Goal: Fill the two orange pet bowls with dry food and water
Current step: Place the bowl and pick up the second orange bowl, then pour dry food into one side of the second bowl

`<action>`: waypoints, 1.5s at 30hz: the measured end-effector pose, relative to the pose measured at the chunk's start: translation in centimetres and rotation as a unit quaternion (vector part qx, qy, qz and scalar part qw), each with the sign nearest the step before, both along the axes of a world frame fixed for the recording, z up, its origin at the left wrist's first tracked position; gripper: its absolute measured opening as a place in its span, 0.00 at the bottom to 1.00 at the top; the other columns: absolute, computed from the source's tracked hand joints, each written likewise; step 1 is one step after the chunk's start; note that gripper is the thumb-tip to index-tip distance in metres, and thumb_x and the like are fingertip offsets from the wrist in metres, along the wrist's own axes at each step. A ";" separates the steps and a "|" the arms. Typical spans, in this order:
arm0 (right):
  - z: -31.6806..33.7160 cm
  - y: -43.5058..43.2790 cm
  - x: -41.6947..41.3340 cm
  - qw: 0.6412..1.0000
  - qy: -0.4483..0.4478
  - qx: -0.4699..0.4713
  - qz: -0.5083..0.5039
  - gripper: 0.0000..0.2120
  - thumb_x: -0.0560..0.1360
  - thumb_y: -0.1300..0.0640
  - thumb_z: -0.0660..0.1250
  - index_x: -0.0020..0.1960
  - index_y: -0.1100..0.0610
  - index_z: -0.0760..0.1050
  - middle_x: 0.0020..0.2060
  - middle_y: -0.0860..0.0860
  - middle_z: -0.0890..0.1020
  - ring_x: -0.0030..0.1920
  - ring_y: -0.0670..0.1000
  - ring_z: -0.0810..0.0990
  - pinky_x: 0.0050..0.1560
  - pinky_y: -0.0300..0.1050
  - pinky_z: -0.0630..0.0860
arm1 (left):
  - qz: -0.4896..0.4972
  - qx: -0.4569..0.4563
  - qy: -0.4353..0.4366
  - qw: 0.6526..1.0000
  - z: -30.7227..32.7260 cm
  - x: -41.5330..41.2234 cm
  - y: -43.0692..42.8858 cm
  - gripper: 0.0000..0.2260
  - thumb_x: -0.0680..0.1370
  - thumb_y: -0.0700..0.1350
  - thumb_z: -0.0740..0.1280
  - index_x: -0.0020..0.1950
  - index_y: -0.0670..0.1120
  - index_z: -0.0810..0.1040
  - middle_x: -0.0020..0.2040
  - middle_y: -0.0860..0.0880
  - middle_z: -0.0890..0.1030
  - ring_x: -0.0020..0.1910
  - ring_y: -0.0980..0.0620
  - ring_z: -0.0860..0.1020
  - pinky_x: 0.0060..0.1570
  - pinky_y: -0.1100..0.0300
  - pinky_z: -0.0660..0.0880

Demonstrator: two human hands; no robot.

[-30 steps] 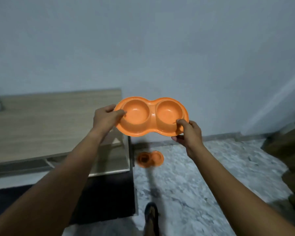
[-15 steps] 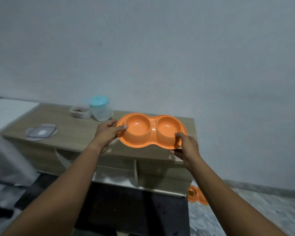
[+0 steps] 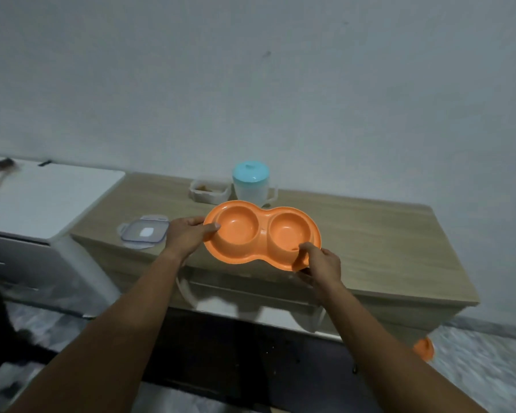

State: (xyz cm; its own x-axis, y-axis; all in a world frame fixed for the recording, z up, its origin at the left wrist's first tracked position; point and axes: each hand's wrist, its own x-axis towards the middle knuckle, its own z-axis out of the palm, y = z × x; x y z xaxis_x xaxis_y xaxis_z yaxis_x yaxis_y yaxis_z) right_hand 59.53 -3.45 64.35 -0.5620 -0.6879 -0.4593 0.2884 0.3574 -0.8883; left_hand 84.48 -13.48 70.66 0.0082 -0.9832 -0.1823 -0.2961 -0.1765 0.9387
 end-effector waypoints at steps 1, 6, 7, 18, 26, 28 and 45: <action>-0.3 -1.2 0.0 1.000 0.008 0.005 0.003 0.10 0.72 0.51 0.72 0.48 0.57 0.78 0.47 0.58 0.84 0.48 0.61 0.85 0.46 0.56 0.85 | -0.002 0.002 -0.005 1.000 -0.5 0.2 -1.0 0.22 0.71 0.45 0.77 0.62 0.40 0.79 0.54 0.44 0.83 0.50 0.48 0.79 0.57 0.53 0.76; -2.7 -6.7 1.0 0.996 0.048 0.065 0.032 0.18 0.66 0.44 0.73 0.46 0.57 0.79 0.44 0.59 0.85 0.44 0.61 0.85 0.42 0.53 0.80 | 0.011 0.021 -0.066 0.998 -3.4 1.5 -5.2 0.22 0.74 0.45 0.74 0.64 0.38 0.78 0.58 0.42 0.81 0.51 0.49 0.77 0.56 0.56 0.74; -3.3 -7.6 1.5 0.995 0.054 0.072 0.036 0.19 0.65 0.43 0.73 0.45 0.58 0.80 0.42 0.59 0.85 0.42 0.60 0.84 0.40 0.53 0.77 | 0.009 0.021 -0.085 0.996 -4.0 1.9 -6.1 0.21 0.74 0.46 0.73 0.65 0.37 0.78 0.59 0.42 0.81 0.53 0.48 0.78 0.55 0.57 0.72; -6.6 -15.2 7.0 0.981 0.105 0.153 0.055 0.23 0.68 0.44 0.71 0.60 0.50 0.73 0.52 0.56 0.84 0.51 0.61 0.84 0.55 0.58 0.82 | -0.104 0.051 -0.203 0.972 -10.2 6.8 -16.5 0.21 0.75 0.49 0.72 0.66 0.44 0.79 0.65 0.44 0.79 0.64 0.44 0.76 0.66 0.53 0.70; -7.4 -17.9 10.6 0.949 0.201 0.240 -0.026 0.30 0.75 0.44 0.69 0.74 0.54 0.70 0.68 0.61 0.74 0.63 0.64 0.78 0.62 0.58 0.76 | -0.259 0.002 -0.228 0.938 -11.6 9.3 -22.3 0.25 0.71 0.54 0.75 0.65 0.47 0.79 0.65 0.47 0.79 0.63 0.48 0.77 0.63 0.54 0.73; -7.2 -18.7 11.6 0.927 0.255 0.267 -0.065 0.32 0.75 0.43 0.69 0.76 0.52 0.69 0.71 0.62 0.69 0.66 0.66 0.74 0.66 0.61 0.73 | -0.319 -0.032 -0.240 0.916 -11.4 9.9 -23.7 0.28 0.68 0.57 0.76 0.66 0.48 0.78 0.64 0.48 0.79 0.63 0.48 0.77 0.62 0.54 0.73; -5.5 -36.0 17.3 0.974 0.203 0.102 0.008 0.26 0.78 0.40 0.61 0.63 0.60 0.80 0.56 0.59 0.84 0.58 0.62 0.81 0.62 0.56 0.77 | -0.455 -0.151 -0.417 0.772 -15.0 11.4 -27.3 0.49 0.59 0.75 0.69 0.76 0.62 0.57 0.77 0.55 0.62 0.76 0.42 0.55 0.69 0.40 0.51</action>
